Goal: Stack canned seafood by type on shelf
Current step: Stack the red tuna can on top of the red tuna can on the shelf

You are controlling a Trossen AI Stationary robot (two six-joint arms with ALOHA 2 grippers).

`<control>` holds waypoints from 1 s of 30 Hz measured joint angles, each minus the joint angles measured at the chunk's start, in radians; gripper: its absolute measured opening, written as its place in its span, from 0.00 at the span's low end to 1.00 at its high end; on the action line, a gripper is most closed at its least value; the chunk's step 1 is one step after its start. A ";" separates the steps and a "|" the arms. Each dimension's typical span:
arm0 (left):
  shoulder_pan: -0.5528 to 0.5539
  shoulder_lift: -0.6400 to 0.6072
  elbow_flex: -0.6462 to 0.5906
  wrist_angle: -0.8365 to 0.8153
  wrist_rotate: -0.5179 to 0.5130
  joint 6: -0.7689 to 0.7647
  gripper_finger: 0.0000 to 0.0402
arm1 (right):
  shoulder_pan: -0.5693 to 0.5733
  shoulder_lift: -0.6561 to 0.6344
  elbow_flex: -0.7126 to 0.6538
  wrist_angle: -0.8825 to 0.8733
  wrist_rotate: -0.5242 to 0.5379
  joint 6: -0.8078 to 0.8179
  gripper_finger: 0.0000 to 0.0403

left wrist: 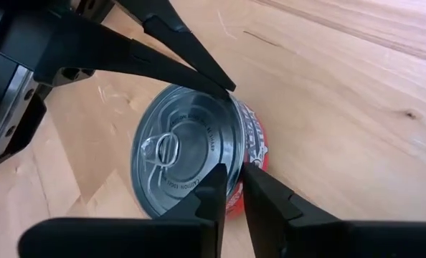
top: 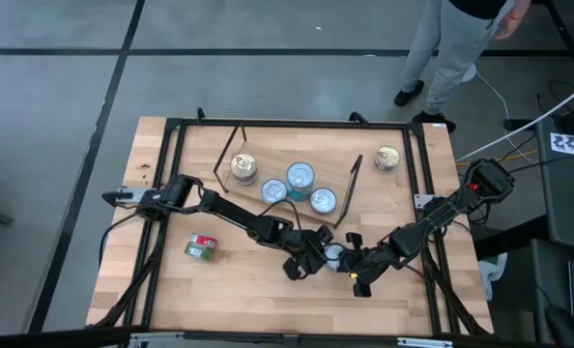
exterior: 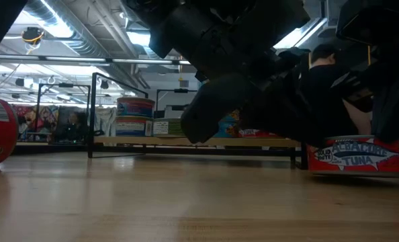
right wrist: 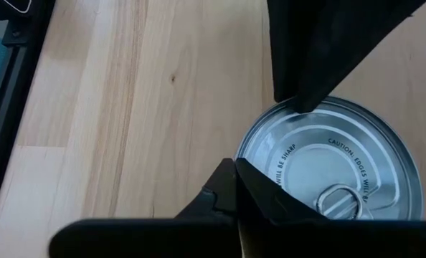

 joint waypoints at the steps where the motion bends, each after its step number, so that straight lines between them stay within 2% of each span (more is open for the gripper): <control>1: 0.000 0.000 0.000 0.000 0.000 0.000 0.11 | 0.000 0.000 0.000 0.000 0.000 0.000 0.00; 14: 0.000 0.000 0.000 0.001 0.015 -0.035 0.25 | 0.000 0.000 0.000 0.005 -0.001 -0.001 0.00; 18: 0.000 0.002 0.000 0.002 0.016 -0.018 0.26 | 0.000 0.000 0.000 0.005 -0.001 -0.001 0.00; 25: -0.003 0.032 0.002 0.018 0.001 0.030 0.20 | 0.000 0.000 0.000 0.001 -0.001 -0.002 0.00; 30: -0.004 0.032 0.002 0.017 -0.008 0.041 0.10 | 0.000 -0.001 0.000 -0.001 -0.003 -0.002 0.00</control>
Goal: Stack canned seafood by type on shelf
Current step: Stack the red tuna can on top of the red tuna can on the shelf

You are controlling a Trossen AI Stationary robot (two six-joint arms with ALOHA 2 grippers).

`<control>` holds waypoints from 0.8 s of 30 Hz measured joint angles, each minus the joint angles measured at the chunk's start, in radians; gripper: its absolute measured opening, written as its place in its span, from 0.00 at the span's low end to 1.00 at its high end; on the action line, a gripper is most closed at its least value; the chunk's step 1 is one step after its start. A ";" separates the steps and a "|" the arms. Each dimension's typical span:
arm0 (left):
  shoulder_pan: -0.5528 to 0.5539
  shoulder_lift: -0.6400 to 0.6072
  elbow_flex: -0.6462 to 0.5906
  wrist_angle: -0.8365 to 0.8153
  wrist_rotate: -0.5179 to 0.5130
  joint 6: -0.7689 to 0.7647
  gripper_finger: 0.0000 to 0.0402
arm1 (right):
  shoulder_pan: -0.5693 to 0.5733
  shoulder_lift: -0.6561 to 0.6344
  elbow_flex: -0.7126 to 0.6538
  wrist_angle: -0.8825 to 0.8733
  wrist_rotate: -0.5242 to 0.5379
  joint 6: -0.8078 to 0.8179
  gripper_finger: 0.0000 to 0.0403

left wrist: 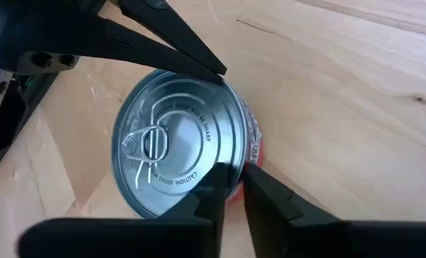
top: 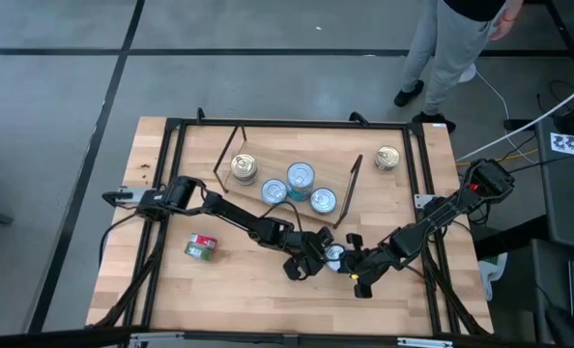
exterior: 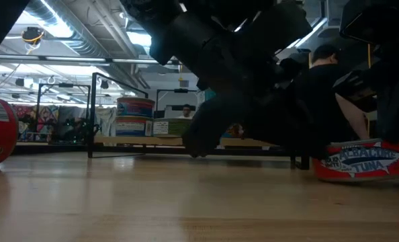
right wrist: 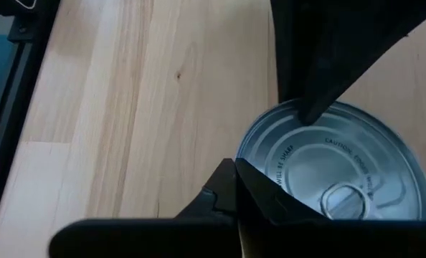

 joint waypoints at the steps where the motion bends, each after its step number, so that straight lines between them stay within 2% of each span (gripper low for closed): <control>1: 0.000 0.000 0.000 0.000 0.000 0.000 0.07 | 0.000 0.000 0.000 -0.002 0.000 0.000 0.00; 4: -0.002 0.000 0.000 -0.005 0.001 0.005 0.02 | 0.000 -0.001 0.000 -0.003 0.001 0.000 0.00; 12: -0.006 0.000 0.000 -0.006 -0.002 0.022 0.01 | 0.000 -0.002 0.000 -0.002 0.000 0.000 0.02; 20: -0.008 0.000 0.000 -0.003 -0.040 0.016 0.00 | -0.001 -0.001 0.000 0.002 -0.002 0.010 0.24; 24: -0.008 0.000 0.000 -0.004 -0.045 -0.009 0.00 | 0.000 -0.008 0.000 -0.003 -0.006 0.009 0.30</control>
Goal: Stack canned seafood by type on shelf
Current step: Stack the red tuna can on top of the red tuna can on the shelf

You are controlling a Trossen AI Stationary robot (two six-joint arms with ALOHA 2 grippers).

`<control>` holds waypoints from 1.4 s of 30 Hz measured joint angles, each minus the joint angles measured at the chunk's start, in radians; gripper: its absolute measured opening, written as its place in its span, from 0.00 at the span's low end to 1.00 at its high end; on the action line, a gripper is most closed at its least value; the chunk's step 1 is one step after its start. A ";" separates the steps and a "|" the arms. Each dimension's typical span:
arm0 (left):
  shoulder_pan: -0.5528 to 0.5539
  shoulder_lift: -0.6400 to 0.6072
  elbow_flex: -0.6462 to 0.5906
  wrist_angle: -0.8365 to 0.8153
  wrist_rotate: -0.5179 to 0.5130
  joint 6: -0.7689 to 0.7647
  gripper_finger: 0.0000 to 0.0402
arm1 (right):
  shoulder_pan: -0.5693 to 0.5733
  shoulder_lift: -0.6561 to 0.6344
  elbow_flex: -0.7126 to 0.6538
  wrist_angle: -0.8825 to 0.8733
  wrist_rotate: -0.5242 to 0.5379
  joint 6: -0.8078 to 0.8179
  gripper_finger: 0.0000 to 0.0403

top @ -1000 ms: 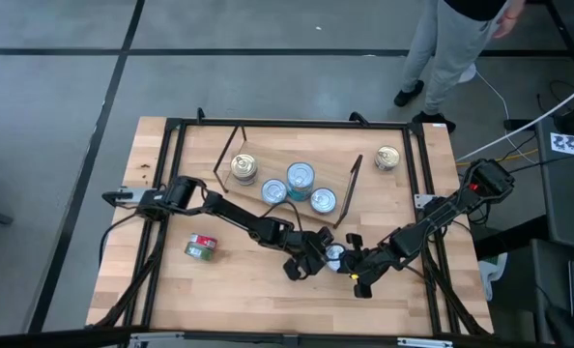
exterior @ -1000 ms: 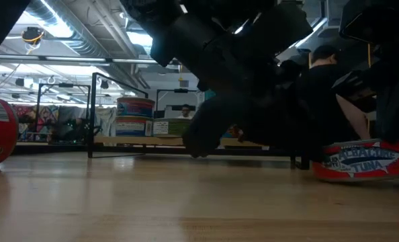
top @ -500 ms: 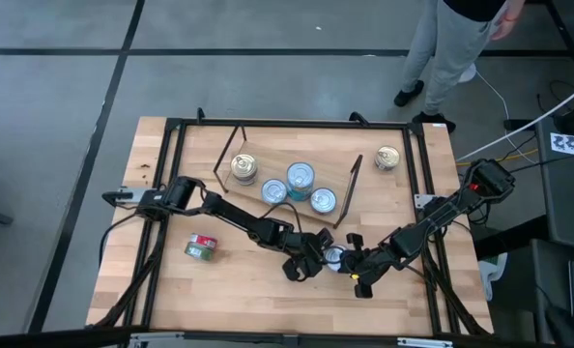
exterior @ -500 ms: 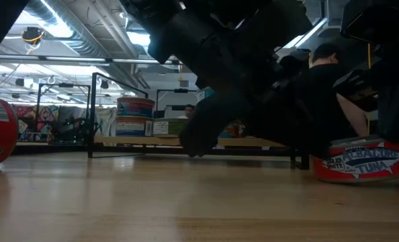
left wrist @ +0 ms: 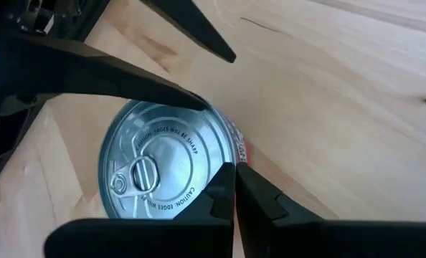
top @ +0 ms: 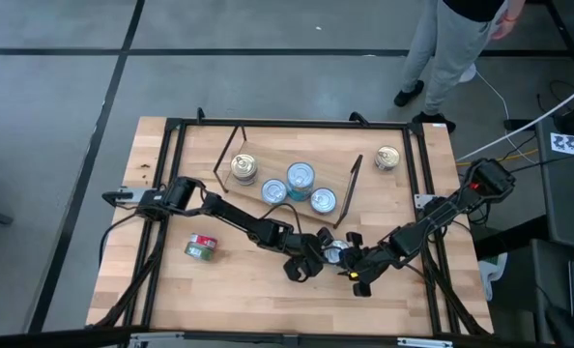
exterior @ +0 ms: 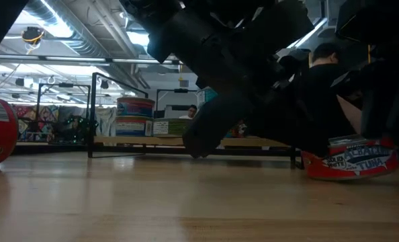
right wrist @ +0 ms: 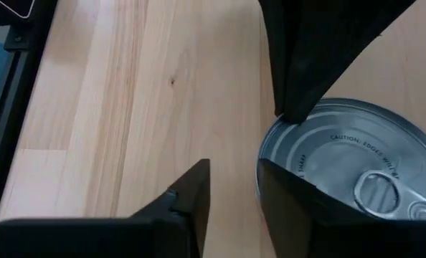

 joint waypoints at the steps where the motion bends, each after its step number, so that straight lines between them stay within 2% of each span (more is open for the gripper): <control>1: 0.000 0.000 0.000 0.000 -0.001 -0.010 0.00 | 0.000 -0.003 0.000 -0.004 0.000 0.000 0.30; 9: -0.014 -0.011 -0.002 -0.013 -0.060 -0.057 0.00 | 0.001 -0.052 0.000 -0.038 -0.006 -0.004 0.30; 25: -0.030 -0.029 -0.003 -0.018 -0.055 -0.137 0.00 | 0.001 -0.201 0.000 -0.128 0.000 -0.008 0.30; 35: -0.030 -0.075 -0.003 -0.042 -0.052 -0.187 0.00 | 0.001 -0.211 0.000 -0.264 0.078 -0.008 0.30; 42: -0.030 -0.075 -0.003 -0.048 -0.052 -0.211 0.00 | 0.001 -0.211 0.000 -0.262 0.007 -0.008 0.30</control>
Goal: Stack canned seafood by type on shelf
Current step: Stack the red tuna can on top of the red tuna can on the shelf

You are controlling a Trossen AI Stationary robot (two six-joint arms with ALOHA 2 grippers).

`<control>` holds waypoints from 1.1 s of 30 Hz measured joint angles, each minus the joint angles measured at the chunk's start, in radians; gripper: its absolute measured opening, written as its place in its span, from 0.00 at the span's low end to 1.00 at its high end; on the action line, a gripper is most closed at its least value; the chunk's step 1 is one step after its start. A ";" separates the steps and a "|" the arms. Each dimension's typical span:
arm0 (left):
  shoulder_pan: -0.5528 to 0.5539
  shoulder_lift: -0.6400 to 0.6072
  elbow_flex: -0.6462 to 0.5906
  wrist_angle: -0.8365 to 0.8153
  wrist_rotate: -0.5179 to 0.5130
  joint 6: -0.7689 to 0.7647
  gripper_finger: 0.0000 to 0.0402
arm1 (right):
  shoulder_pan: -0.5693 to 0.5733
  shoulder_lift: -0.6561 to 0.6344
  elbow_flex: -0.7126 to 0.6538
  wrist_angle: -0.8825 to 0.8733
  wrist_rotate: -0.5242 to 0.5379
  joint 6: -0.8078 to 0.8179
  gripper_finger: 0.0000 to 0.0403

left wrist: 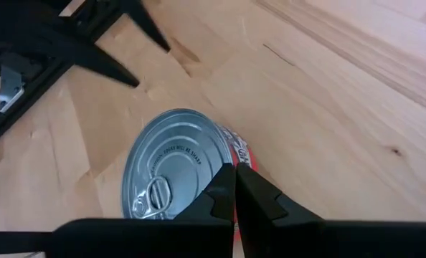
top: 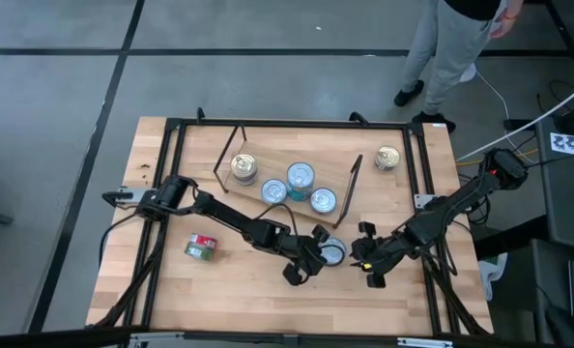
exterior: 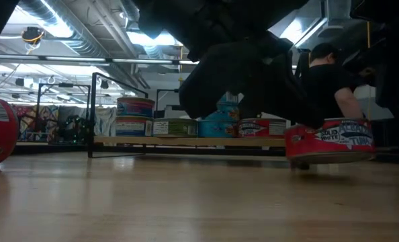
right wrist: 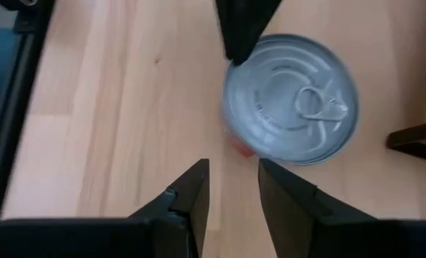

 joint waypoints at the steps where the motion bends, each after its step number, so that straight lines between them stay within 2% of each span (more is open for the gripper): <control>1: 0.000 0.000 0.000 0.000 0.000 -0.005 0.00 | 0.000 0.000 0.000 0.000 -0.010 -0.001 0.30; 23: -0.022 0.000 0.001 -0.011 -0.003 -0.028 0.00 | 0.000 0.000 0.000 -0.020 -0.018 -0.001 0.30; 33: -0.022 -0.061 0.003 -0.050 -0.020 -0.030 0.00 | 0.000 0.000 0.000 -0.029 -0.018 -0.001 0.30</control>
